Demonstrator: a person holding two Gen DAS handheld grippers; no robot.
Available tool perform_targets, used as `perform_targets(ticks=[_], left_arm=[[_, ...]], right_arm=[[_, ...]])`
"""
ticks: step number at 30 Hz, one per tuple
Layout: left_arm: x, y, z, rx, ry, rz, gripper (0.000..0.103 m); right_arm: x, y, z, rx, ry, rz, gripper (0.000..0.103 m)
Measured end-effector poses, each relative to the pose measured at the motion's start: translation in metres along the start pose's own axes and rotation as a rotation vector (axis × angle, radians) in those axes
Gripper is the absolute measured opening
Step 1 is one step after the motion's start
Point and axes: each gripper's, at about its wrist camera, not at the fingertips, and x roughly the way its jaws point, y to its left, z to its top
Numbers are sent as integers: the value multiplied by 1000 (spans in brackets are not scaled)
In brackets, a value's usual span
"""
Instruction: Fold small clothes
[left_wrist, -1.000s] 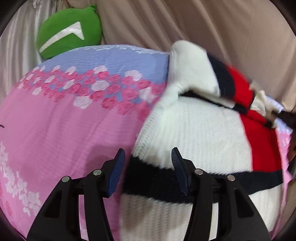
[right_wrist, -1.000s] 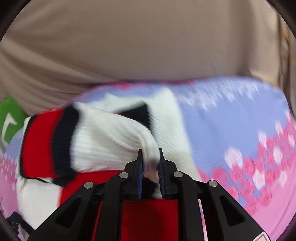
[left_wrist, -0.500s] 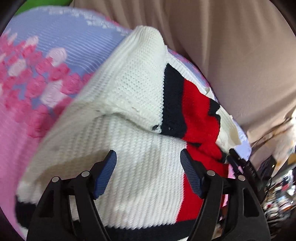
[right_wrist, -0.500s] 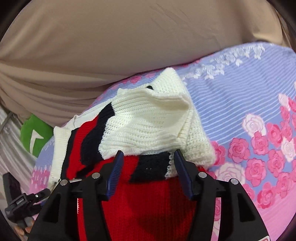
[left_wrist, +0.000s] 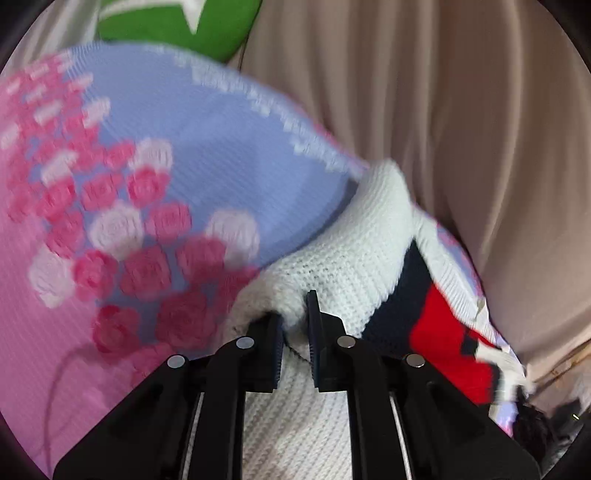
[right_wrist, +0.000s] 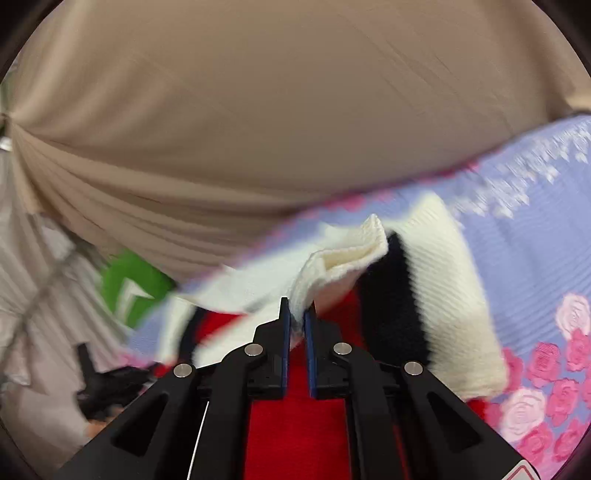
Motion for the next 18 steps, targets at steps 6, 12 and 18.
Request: perform_targets(ticks=[6,12,18], left_arm=[[-6,-17,-22,116,-49,31,17],[-2,-25,-22,134,-59,48,22],[-5,-23,-25,171,-71,53,22]], right_arm=[[2,-12,-15,84,-4,1,30],[10,-6,-4,98,6,-99,18],[-83,37,4,-123,-310,346,5]])
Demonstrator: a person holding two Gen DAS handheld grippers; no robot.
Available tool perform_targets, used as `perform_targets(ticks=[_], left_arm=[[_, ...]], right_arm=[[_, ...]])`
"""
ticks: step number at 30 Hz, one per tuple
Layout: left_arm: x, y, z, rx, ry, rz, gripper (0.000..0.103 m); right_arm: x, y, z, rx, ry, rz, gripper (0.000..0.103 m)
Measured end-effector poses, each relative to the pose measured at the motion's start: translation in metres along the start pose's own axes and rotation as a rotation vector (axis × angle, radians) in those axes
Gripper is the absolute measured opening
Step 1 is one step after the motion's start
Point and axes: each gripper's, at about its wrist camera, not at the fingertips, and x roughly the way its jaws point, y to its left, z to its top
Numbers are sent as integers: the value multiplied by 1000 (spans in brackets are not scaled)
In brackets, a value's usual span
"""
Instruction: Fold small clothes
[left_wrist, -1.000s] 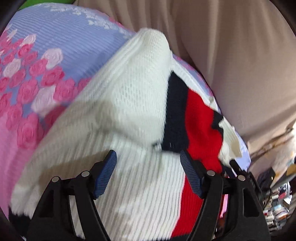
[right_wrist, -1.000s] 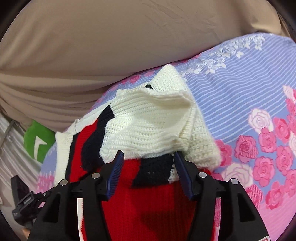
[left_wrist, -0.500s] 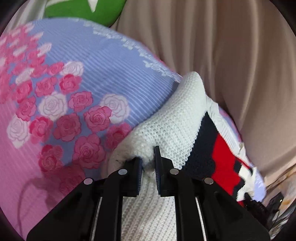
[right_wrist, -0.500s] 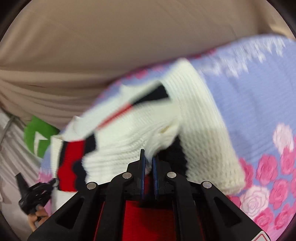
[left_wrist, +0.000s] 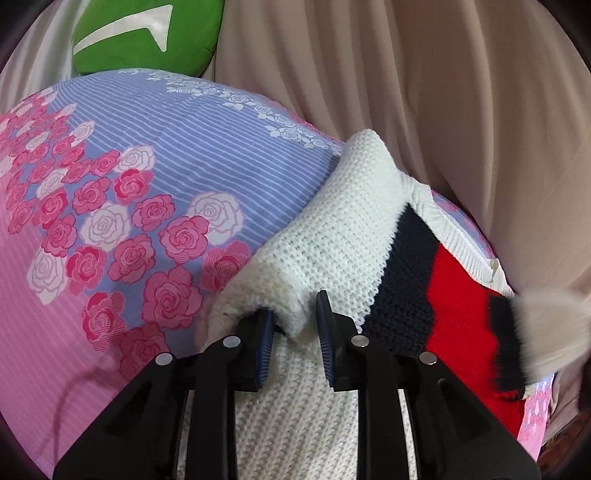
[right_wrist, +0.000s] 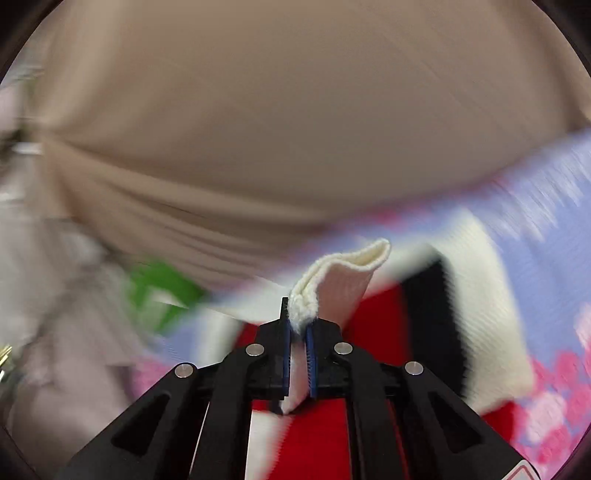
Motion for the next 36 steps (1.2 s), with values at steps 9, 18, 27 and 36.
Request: perform_targets(ticks=[9,18,27,36], left_arm=[[0,-14,-7,75,-26,62,23],[0,-10,-6,69,-29,52,23],[-1,-8,-6,61,-32,42,24],[-2,-5,-4,47,-45,32,24]], right_arm=[[32,-61,-22,15,292,-492,13],[46,-27,-22,-186,264,-572,51],[98,-67,-12,-81,261,-699,23],[94,34,-63,-199,333,-331,34]])
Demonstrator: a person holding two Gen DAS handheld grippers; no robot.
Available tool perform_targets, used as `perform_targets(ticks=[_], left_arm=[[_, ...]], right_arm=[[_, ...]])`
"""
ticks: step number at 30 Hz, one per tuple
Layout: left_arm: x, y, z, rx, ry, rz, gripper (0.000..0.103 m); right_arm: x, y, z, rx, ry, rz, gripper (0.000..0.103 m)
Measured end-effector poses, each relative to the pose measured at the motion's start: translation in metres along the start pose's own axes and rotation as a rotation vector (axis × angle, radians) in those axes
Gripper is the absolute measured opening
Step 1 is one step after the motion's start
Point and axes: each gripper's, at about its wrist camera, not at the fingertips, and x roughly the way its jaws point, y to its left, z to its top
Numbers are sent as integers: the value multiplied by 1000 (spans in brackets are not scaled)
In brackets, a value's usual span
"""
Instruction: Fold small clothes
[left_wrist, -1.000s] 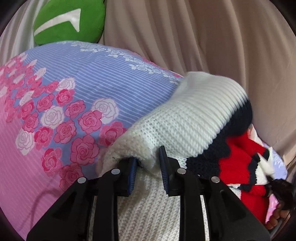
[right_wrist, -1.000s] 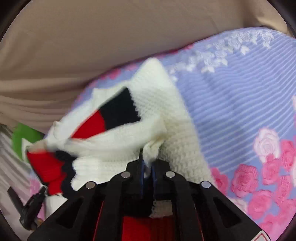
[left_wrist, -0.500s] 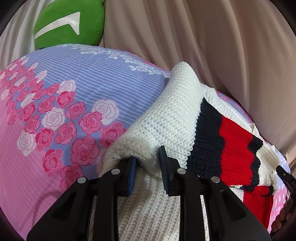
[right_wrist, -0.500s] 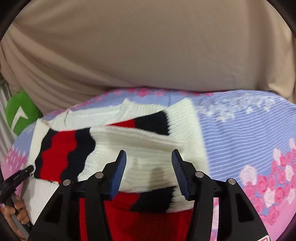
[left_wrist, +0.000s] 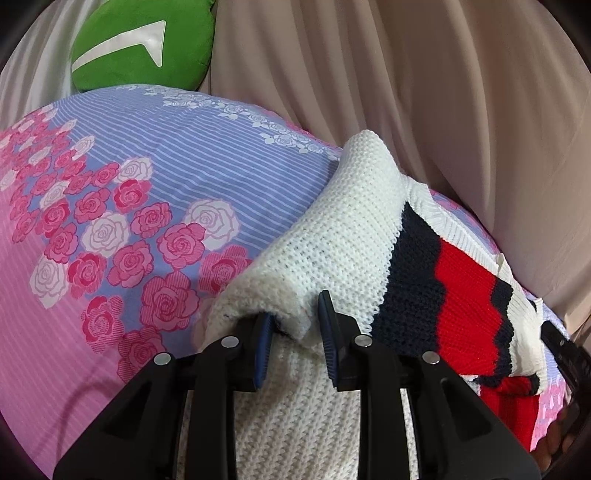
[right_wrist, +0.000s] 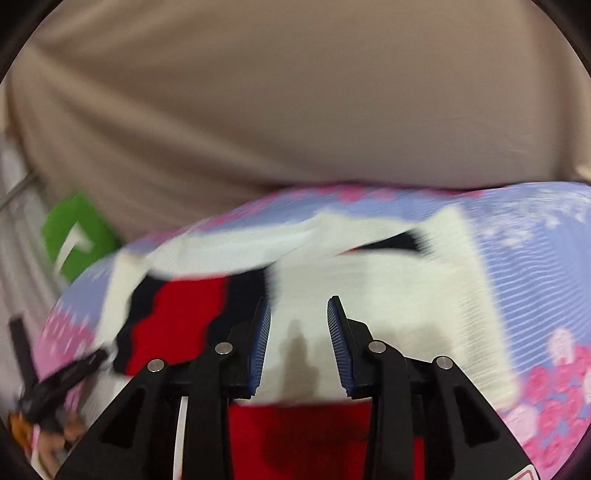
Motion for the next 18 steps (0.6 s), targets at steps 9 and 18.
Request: perform_targets(ticks=[9,18], left_arm=[[-1,4,-1,-15,3,-39,26],[-2,2,-1,-6,-2,-42,31]], right_arm=[[0,59,-49,-229,234,-65,31],[50,84,-23,-201,204,0,34]])
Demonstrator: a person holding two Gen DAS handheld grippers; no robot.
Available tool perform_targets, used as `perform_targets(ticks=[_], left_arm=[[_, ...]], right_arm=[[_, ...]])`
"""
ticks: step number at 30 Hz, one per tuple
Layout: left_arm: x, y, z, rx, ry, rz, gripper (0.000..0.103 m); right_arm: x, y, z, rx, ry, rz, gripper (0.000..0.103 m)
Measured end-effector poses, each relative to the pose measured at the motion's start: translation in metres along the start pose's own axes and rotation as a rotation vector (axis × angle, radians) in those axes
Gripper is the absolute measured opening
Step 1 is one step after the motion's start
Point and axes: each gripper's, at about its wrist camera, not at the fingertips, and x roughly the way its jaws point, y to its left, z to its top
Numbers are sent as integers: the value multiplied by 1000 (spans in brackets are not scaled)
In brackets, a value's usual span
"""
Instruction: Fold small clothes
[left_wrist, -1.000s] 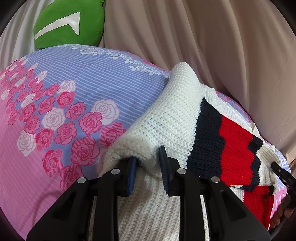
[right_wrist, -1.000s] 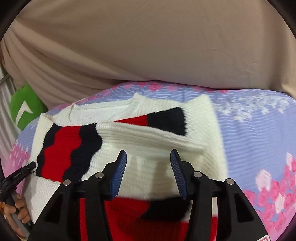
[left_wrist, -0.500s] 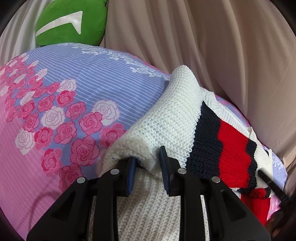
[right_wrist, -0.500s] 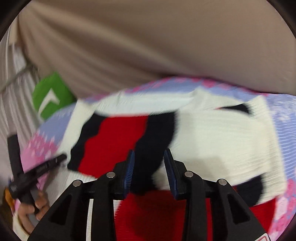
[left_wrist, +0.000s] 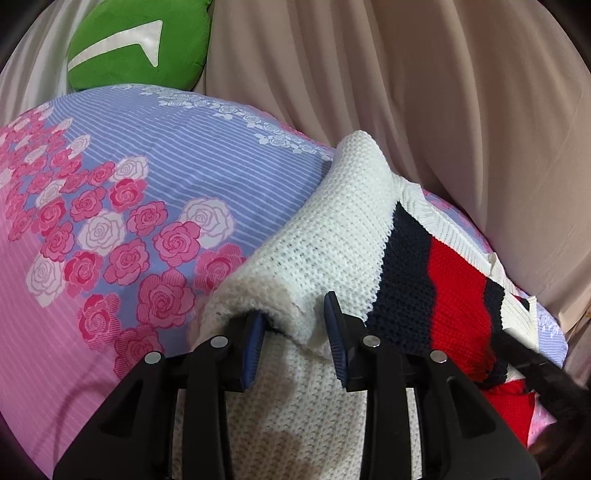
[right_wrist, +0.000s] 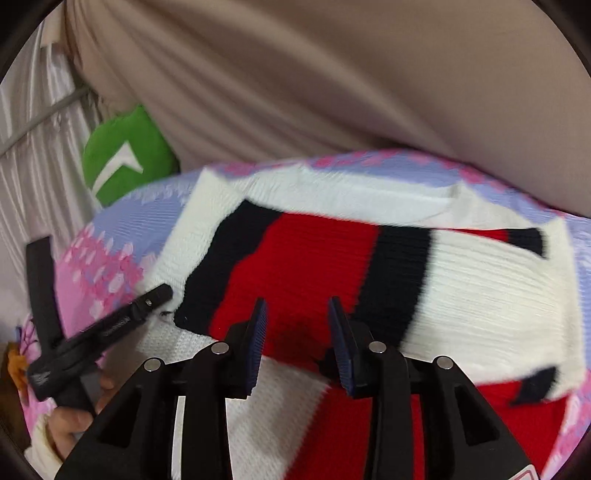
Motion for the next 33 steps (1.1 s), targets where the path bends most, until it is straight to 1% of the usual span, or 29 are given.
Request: perform_targets(ticks=[1,2,3,4,5,6,8,9,11,13,14,16,19,20,21,22,24,27,28,30,33], left_arm=[[0,0,0,1,0,0,31],[0,0,0,5,1,4,31],[0,0,0,10,1,10,31],[0,-1,0,17,1,18,31],[0,-3,0,24,2,24,31],[0,-4,0,29,2,30,31],[0,-5,0,37,2,37,31],[0,-6,0,37,2,37,31],[0,-5,0,36,1,35,31],[0,-6,0,37,0,36,31],[0,-7,0,40,0,40,31],[0,-9,-1,47,0,49,31],[1,-11,-2,53,0,56,31],[1,-11,-2,54,0,57,31],[1,-11,-2,53,0,56,31],[1,-11,-2,54,0,56,32],[1,-13,-3,56,0,58,32],[2,-15,-3,64,3,64,33],[2,-17,-3,69,3,69,34],[3,-20,-3,81,4,77,36],[4,-21,-3,81,4,76,36]], right_arm=[[10,5,0,-22,-1,-36,34],[5,11,-3,-44,-41,-60,35],[-1,14,-5,-41,-51,-62,36],[-10,15,-7,-23,-81,-34,36],[-16,14,-9,-7,-105,15,36],[-16,14,-13,0,-105,31,35],[2,13,-19,-28,-46,-23,34],[0,14,-23,-39,-70,-29,33],[-11,16,-28,-24,-75,-36,33],[-29,17,-31,-6,-120,-21,33],[-36,17,-31,9,-152,-35,33],[-47,4,-31,45,-176,-50,33],[-43,-16,-23,129,-167,-52,34],[-33,-23,-23,154,-130,-49,34],[-17,-29,-23,160,-71,-65,34],[-13,-29,-21,146,-88,-70,32],[-19,-23,-21,127,-107,-98,32],[-34,-16,-21,123,-173,-92,34],[-32,-17,-22,121,-175,-103,37],[-13,-23,-24,132,-109,-120,39],[-30,-32,-22,194,-138,-77,37]])
